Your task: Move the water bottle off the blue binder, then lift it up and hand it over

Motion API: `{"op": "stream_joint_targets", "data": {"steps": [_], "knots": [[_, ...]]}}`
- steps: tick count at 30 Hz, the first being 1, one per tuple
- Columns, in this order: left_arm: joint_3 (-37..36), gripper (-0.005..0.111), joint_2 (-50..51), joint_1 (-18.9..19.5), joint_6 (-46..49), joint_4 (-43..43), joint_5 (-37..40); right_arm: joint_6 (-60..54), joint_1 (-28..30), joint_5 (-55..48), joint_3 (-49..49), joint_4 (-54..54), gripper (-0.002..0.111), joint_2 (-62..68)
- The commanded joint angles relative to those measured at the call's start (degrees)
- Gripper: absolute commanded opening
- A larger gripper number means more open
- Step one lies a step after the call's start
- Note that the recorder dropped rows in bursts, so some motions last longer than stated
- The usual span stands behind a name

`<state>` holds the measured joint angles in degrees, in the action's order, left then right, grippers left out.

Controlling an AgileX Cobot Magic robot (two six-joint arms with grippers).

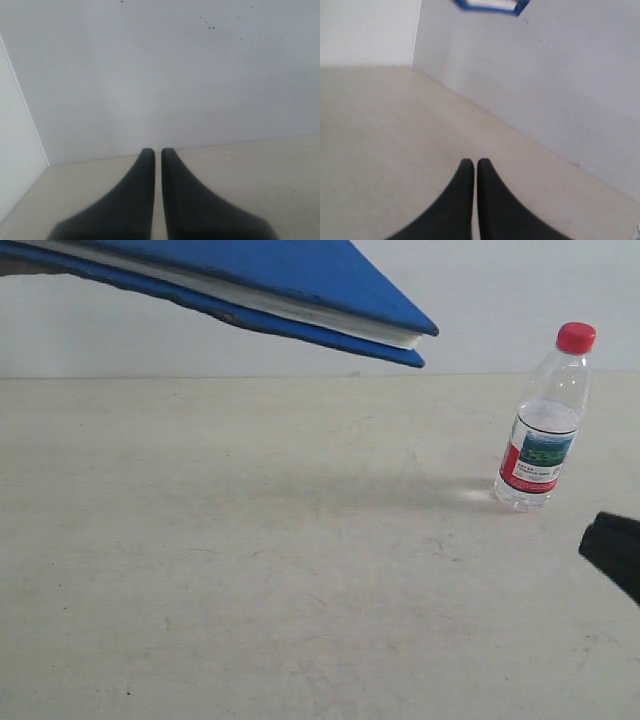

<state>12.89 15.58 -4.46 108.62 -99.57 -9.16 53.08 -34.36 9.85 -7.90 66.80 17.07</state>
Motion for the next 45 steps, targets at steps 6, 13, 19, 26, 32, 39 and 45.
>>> {"op": "stream_joint_targets", "data": {"steps": [6,13,19,26,32,39,45], "knots": [[-0.30,0.004,-0.35,-0.09,-0.55,-0.38,-0.44,-64.67,-1.97,3.06,1.07,-57.78,0.000,0.10],[-0.30,0.004,-0.35,-0.09,-0.44,-0.38,-0.34,-60.53,6.52,-27.98,1.16,-62.80,0.000,-9.65],[-0.30,0.004,-0.61,-0.09,-0.44,-0.38,-0.35,-70.12,18.28,-35.99,1.21,-75.06,0.000,-17.07],[-0.30,0.004,-0.61,-0.09,-0.44,-0.38,-0.33,-85.46,28.15,-34.83,1.21,-93.31,0.000,-17.07],[-0.30,0.004,-0.61,-0.09,-0.44,-0.38,-0.33,-84.83,28.06,-37.37,2.40,-91.85,0.000,-17.07],[-0.30,0.004,-0.61,-0.09,-0.44,-0.38,-0.43,-75.96,28.06,-33.97,3.24,-85.62,0.000,-17.07],[-0.30,0.004,-0.61,-0.09,-0.44,-0.38,-0.26,-54.21,28.06,-22.93,7.90,-67.58,0.000,-17.07]]}}
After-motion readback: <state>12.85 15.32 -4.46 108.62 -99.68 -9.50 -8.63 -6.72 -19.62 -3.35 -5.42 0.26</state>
